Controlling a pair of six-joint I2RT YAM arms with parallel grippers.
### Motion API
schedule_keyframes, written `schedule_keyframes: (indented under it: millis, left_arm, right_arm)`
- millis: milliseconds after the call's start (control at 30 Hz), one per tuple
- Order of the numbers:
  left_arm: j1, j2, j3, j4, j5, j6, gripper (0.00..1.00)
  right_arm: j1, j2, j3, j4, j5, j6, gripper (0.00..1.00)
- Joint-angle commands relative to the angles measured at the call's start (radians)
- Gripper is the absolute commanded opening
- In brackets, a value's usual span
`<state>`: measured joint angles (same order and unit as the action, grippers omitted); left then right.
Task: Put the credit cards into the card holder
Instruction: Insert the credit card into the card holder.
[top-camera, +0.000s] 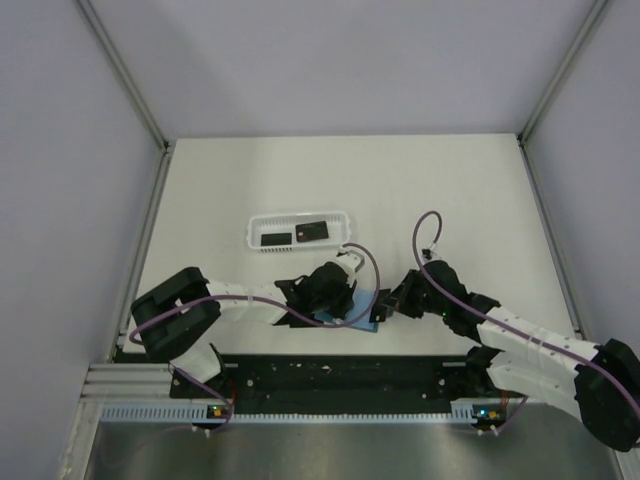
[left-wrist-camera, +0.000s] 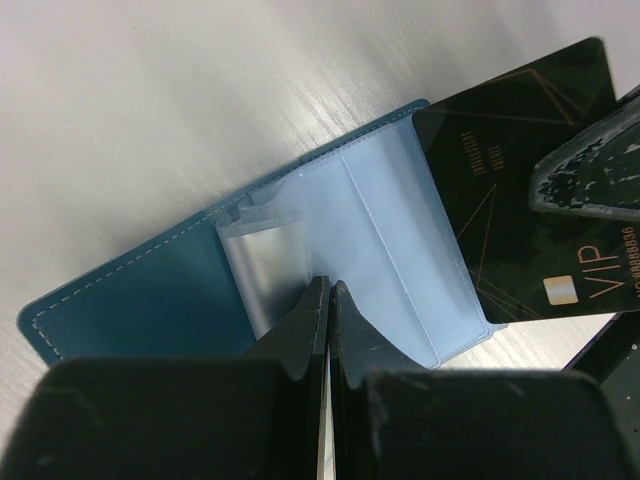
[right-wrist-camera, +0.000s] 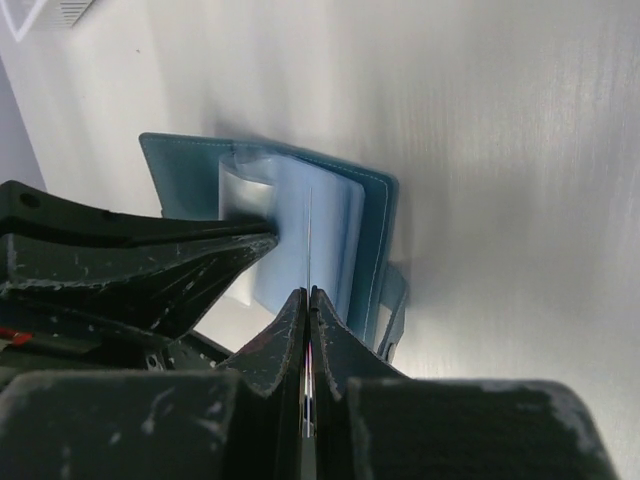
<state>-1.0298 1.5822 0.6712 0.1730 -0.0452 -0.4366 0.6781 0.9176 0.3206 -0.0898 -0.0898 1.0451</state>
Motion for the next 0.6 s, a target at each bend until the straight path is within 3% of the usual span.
schedule_keyframes:
  millis: [0,267,567]
  left_arm:
    - [0.002,0.039,-0.03,-0.056,0.001,-0.004,0.0]
    - [0.002,0.039,-0.028,-0.058,0.004,-0.004,0.0]
    - [0.004,0.03,-0.03,-0.063,-0.004,-0.007,0.0]
  right_arm:
    - [0.018,0.039,-0.02,0.179,-0.019,0.072,0.0]
    - [0.026,0.099,-0.046,0.231,-0.008,0.093,0.0]
    - [0.047,0.155,-0.037,0.148,0.047,0.09,0.0]
